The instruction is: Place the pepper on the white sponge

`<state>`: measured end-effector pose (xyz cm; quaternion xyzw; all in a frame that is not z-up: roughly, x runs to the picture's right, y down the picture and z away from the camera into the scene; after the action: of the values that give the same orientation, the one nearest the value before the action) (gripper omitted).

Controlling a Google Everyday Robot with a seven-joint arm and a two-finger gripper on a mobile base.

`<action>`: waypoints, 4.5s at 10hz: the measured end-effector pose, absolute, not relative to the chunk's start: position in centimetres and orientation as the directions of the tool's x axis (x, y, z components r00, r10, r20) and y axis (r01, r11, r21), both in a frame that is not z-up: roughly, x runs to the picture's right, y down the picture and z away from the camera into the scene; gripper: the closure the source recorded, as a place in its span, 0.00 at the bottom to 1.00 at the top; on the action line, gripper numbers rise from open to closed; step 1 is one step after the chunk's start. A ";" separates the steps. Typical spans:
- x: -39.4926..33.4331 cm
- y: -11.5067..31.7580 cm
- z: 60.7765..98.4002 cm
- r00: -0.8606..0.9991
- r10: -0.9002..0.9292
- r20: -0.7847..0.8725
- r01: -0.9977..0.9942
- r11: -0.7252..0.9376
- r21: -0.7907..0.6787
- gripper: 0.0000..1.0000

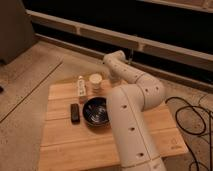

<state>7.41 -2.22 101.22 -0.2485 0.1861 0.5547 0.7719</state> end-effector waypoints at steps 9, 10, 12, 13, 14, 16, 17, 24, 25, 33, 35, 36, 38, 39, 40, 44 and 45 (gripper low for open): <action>7.2 -1.5 92.6 0.260 0.753 -0.604 -0.963 0.251 -0.101 1.00; 6.8 -0.8 92.0 0.258 0.751 -0.608 -0.962 0.256 -0.091 1.00; 6.7 0.5 90.5 0.240 0.749 -0.617 -0.965 0.255 -0.065 1.00; 6.7 0.8 90.1 0.232 0.752 -0.617 -0.966 0.252 -0.055 1.00; 6.9 1.1 89.4 0.212 0.764 -0.609 -0.970 0.242 -0.033 1.00; 7.1 1.3 88.7 0.181 0.789 -0.587 -0.975 0.223 -0.002 1.00; 7.2 1.5 88.4 0.171 0.796 -0.580 -0.976 0.217 0.011 1.00; 7.7 6.5 87.2 0.075 0.813 -0.577 -0.980 0.168 0.109 1.00; 7.9 7.2 87.2 0.067 0.807 -0.586 -0.978 0.169 0.122 1.00; 9.0 9.8 88.4 -0.003 0.761 -0.649 -0.981 0.122 0.148 0.86; 8.7 9.6 89.0 0.015 0.756 -0.655 -0.983 0.131 0.128 0.66; 8.6 9.6 89.2 0.023 0.754 -0.657 -0.983 0.135 0.122 0.56; 8.5 9.4 89.4 0.034 0.753 -0.657 -0.983 0.145 0.115 0.33; 8.4 9.3 89.4 0.045 0.754 -0.656 -0.982 0.154 0.110 0.25; 8.1 9.2 89.4 0.058 0.754 -0.654 -0.981 0.164 0.102 0.20; 7.7 9.3 89.3 0.081 0.748 -0.658 -0.981 0.178 0.082 0.20; 7.5 9.3 89.4 0.084 0.750 -0.656 -0.981 0.178 0.078 0.20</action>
<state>7.47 9.28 89.36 -0.1970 0.2930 0.6100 0.7094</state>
